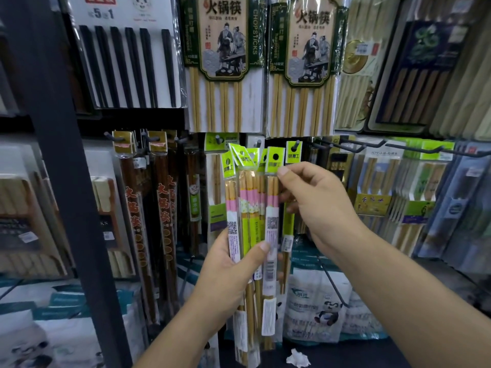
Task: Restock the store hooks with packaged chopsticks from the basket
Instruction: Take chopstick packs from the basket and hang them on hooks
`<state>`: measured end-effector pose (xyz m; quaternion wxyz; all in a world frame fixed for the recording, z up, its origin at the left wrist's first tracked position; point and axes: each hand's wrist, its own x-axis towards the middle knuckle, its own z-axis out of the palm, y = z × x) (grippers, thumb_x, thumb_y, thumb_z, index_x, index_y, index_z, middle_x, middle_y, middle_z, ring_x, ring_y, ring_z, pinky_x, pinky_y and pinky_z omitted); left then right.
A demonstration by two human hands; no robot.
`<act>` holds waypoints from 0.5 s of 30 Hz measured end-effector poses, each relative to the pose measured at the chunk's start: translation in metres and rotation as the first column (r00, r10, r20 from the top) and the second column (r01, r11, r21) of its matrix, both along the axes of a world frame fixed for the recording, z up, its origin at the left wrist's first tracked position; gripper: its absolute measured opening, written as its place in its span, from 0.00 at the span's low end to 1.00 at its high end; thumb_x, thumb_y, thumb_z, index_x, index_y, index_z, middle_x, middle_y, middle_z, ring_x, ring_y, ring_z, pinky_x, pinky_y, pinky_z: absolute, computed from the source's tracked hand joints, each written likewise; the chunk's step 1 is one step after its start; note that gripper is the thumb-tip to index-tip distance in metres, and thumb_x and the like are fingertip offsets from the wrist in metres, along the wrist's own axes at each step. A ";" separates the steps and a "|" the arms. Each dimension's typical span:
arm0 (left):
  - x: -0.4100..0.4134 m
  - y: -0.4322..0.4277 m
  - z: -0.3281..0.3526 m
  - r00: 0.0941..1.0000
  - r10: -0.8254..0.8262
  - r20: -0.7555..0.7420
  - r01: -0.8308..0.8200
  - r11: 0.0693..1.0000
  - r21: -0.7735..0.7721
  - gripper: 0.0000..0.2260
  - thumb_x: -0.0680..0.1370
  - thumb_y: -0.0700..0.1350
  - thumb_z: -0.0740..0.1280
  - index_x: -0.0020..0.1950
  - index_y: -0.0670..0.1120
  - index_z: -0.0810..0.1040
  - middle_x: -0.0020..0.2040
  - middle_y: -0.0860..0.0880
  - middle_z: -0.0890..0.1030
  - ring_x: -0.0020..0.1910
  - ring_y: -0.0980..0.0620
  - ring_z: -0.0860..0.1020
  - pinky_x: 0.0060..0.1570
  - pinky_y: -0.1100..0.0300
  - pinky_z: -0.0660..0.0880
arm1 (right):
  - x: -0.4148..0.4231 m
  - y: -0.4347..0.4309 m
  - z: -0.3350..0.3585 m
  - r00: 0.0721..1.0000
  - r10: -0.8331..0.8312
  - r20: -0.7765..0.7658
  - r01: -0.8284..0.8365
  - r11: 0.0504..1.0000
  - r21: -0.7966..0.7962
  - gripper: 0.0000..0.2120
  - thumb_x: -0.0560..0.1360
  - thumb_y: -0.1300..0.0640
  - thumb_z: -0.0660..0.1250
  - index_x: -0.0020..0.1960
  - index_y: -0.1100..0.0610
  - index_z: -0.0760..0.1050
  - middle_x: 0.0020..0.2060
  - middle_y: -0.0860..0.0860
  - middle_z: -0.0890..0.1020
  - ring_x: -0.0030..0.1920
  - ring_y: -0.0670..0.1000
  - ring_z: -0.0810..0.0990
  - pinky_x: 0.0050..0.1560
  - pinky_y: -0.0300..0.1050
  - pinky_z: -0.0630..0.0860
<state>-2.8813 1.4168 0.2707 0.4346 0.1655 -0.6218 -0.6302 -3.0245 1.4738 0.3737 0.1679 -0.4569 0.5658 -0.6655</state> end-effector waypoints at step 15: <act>0.003 -0.007 0.001 0.997 0.059 -0.045 -0.054 0.994 0.095 0.09 0.80 0.40 0.70 0.59 0.44 0.78 0.44 0.44 0.85 0.47 0.44 0.86 0.43 0.47 0.85 | -0.023 -0.009 0.018 0.971 -0.235 -0.042 0.232 0.970 -0.072 0.11 0.80 0.55 0.67 0.42 0.58 0.80 0.43 0.62 0.83 0.43 0.63 0.82 0.44 0.50 0.78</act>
